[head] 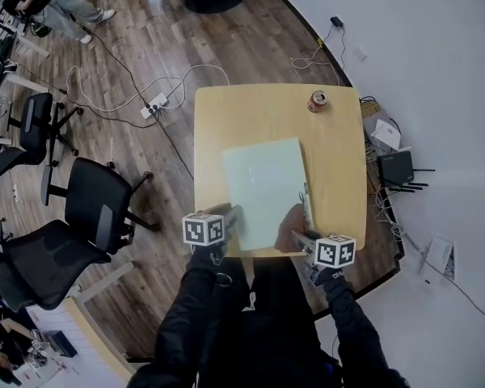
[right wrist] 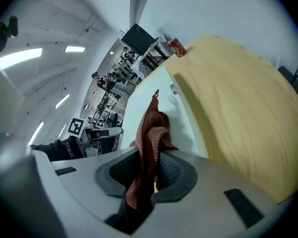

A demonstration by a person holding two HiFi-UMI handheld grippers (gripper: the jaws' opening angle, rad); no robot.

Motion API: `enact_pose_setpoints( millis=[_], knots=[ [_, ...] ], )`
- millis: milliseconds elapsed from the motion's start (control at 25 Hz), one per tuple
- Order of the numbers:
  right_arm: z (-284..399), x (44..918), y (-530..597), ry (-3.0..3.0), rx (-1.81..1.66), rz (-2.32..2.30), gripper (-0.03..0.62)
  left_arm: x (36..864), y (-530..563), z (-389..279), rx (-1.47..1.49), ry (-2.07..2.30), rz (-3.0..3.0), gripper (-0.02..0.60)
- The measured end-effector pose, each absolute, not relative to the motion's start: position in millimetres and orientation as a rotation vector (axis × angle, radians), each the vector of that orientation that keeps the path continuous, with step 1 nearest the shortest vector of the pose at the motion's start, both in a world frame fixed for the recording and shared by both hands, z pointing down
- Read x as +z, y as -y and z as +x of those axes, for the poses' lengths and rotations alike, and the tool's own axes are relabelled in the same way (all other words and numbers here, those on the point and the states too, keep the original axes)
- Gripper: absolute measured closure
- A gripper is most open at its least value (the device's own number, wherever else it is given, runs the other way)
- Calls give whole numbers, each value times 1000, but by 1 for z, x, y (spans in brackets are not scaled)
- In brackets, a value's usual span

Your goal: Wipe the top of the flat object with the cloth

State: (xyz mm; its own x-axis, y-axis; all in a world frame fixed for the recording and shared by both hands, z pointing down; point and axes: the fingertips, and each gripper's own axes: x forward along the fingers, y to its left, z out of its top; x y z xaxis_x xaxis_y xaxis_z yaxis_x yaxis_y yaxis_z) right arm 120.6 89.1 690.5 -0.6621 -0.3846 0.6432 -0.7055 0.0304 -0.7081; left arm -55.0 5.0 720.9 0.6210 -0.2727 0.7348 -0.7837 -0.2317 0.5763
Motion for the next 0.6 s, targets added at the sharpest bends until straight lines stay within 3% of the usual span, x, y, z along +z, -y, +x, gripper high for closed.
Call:
enact_pose_setpoints(
  millis=[360, 600],
  knots=[
    [178, 677, -86, 2008, 1634, 1253, 499, 720, -4, -53, 631, 889, 1780, 449],
    [168, 613, -48, 2179, 1514, 1327, 499, 692, 0, -48, 636, 934, 1834, 459]
  ],
)
